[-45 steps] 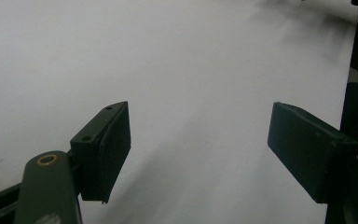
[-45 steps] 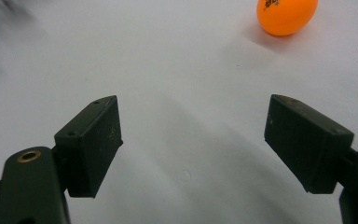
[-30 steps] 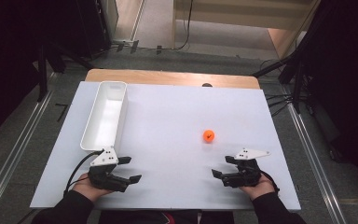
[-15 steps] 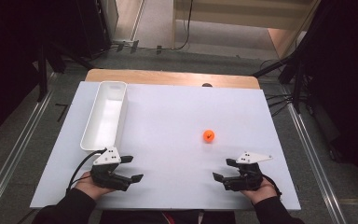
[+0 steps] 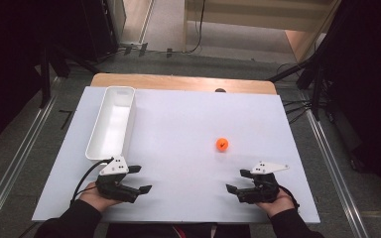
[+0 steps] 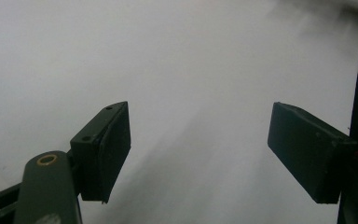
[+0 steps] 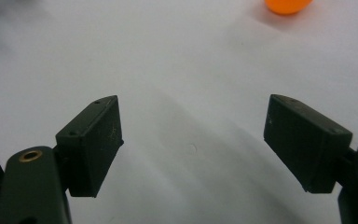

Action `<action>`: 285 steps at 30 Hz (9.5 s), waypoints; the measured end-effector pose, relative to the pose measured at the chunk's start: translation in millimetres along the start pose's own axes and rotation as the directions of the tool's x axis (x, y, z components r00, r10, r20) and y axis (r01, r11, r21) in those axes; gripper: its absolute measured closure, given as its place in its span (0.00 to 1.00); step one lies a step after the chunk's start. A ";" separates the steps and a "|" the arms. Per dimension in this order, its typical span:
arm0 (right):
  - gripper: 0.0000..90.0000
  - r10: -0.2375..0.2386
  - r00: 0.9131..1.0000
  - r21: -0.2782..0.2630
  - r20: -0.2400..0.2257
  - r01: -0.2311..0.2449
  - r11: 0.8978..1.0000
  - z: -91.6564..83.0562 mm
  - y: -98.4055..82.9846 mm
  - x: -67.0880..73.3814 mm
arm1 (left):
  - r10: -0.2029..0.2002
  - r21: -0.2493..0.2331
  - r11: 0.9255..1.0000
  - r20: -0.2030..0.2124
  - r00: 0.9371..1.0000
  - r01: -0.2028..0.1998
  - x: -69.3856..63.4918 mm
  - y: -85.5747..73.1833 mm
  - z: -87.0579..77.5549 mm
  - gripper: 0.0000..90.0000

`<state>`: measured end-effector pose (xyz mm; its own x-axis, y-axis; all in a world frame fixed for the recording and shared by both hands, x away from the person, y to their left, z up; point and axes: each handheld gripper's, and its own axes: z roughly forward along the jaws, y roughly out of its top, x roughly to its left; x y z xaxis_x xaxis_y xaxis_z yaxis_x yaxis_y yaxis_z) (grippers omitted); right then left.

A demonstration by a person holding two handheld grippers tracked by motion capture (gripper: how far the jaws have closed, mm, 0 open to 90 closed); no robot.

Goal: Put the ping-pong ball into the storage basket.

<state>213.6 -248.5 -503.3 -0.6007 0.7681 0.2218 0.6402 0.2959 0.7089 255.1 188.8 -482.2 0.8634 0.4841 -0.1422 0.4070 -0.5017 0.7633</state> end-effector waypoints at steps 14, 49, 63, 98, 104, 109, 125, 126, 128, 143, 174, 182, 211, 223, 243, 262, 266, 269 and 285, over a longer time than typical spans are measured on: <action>0.20 0.000 1.000 0.014 -0.002 0.000 1.000 0.2 -0.2 0.8 | 0.028 -0.010 1.000 0.024 0.999 -0.028 -0.7 5.4 -0.1 0.24; 0.20 0.014 1.000 0.004 0.020 -0.014 1.000 -0.2 -0.2 -3.1 | -0.011 -0.020 1.000 0.079 0.997 0.013 -7.1 39.6 19.0 0.00; 0.20 0.015 1.000 0.005 0.021 -0.015 1.000 -0.3 -0.3 -2.9 | -0.028 -0.019 0.999 0.054 0.998 0.029 -8.6 45.9 28.0 0.00; 0.20 0.013 1.000 0.000 0.021 -0.013 1.000 -0.9 -1.3 -4.5 | -0.032 -0.003 0.999 0.021 0.999 0.032 -1.3 65.9 58.5 0.00; 0.20 0.015 1.000 0.000 0.018 -0.015 1.000 -0.7 -1.3 -3.9 | -0.035 -0.012 0.999 0.020 0.999 0.035 -0.4 70.8 63.9 0.00; 0.20 0.009 1.000 -0.001 0.019 -0.009 1.000 -1.0 -1.2 -3.5 | -0.037 -0.012 0.999 0.013 0.999 0.037 -1.4 71.5 68.1 0.00; 0.20 0.026 0.999 0.003 0.019 -0.026 1.000 -0.6 0.1 -3.7 | -0.040 -0.016 0.999 0.013 0.999 0.040 -2.0 80.1 80.9 0.00; 0.20 0.026 0.999 0.003 0.019 -0.026 1.000 -0.6 0.1 -3.7 | -0.039 -0.015 0.999 0.012 0.999 0.039 -2.2 80.5 81.2 0.00; 0.20 0.028 0.999 -0.001 0.020 -0.028 1.000 -0.6 0.2 -3.9 | -0.035 -0.015 0.999 0.009 0.999 0.035 -3.4 82.4 83.5 0.00; 0.20 0.015 1.000 0.008 0.016 -0.016 1.000 0.8 0.6 -2.5 | -0.002 -0.012 1.000 0.026 1.000 0.002 -7.3 92.6 92.9 0.07; 0.20 0.009 1.000 0.006 0.011 -0.009 1.000 -0.4 1.0 -1.1 | 0.026 -0.023 0.999 0.052 0.998 -0.025 -12.1 111.6 114.3 0.32; 0.20 -0.001 1.000 0.001 0.013 0.001 1.000 -0.6 1.1 -0.6 | 0.020 -0.002 1.000 0.055 0.998 -0.020 -14.0 119.9 124.2 0.27; 0.20 0.000 1.000 0.009 -0.007 0.000 1.000 0.8 1.0 0.6 | 0.028 0.048 0.998 0.071 0.997 -0.032 -12.4 136.8 154.4 0.00; 0.20 0.003 1.000 0.007 -0.010 -0.003 1.000 0.9 1.2 0.5 | 0.029 0.044 0.998 0.070 0.997 -0.032 -9.4 145.6 164.3 0.00; 0.20 0.002 1.000 0.004 -0.004 -0.002 1.000 0.4 1.0 0.4 | 0.033 0.041 0.999 0.068 0.997 -0.036 -8.7 161.9 187.3 0.00; 0.20 -0.001 1.000 0.010 -0.004 0.001 1.000 0.8 1.0 0.2 | 0.011 0.033 0.999 0.059 0.998 -0.013 -9.5 174.1 211.9 0.01; 0.20 0.001 1.000 0.009 -0.003 -0.001 1.000 0.9 1.1 0.2 | 0.040 0.052 0.998 0.042 0.998 -0.043 -10.8 177.1 216.4 0.01; 0.20 0.001 1.000 0.009 -0.003 -0.001 1.000 1.0 1.1 0.1 | 0.041 0.050 0.998 0.035 0.999 -0.043 -12.6 180.1 220.4 0.01; 0.20 0.000 1.000 0.009 -0.005 0.000 1.000 0.4 1.0 -0.1 | 0.020 0.051 0.998 0.050 0.999 -0.023 -15.2 178.3 233.7 0.01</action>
<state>214.5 -248.0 -502.9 -0.6030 0.7654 0.2249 0.6442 0.3009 0.7032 384.3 -75.6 -491.3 0.8852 0.4376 -0.1580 0.4020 -0.5482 0.7334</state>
